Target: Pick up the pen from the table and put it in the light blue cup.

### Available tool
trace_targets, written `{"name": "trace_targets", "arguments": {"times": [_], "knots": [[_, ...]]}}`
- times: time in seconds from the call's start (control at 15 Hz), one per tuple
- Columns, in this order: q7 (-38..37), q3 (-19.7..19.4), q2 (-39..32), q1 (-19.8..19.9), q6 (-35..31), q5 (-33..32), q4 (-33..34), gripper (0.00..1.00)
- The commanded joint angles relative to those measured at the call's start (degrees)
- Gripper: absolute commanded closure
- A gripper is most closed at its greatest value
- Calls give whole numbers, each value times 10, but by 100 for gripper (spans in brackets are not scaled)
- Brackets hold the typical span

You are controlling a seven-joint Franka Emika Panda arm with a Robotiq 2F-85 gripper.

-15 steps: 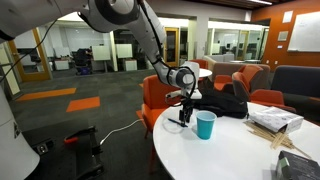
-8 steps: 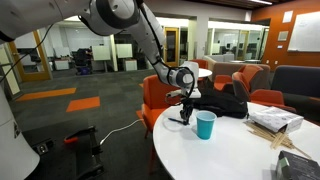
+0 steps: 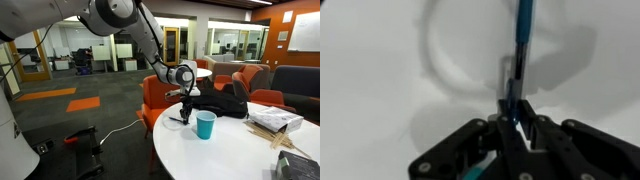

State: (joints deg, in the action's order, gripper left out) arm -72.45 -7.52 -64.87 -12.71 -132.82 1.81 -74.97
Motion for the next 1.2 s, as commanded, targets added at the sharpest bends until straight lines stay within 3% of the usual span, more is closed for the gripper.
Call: {"name": "trace_targets", "arguments": {"times": [0.0,0.33,0.67,1.13], "knots": [[-22,-45,34,-35,45,-36,-20,98],[-52,-82,93,-61,80,-90,-48,98],[-62,-85,158,-66,78,-140,-89,98],[-262,-163,184,-117,89,-331,-127,98]]}}
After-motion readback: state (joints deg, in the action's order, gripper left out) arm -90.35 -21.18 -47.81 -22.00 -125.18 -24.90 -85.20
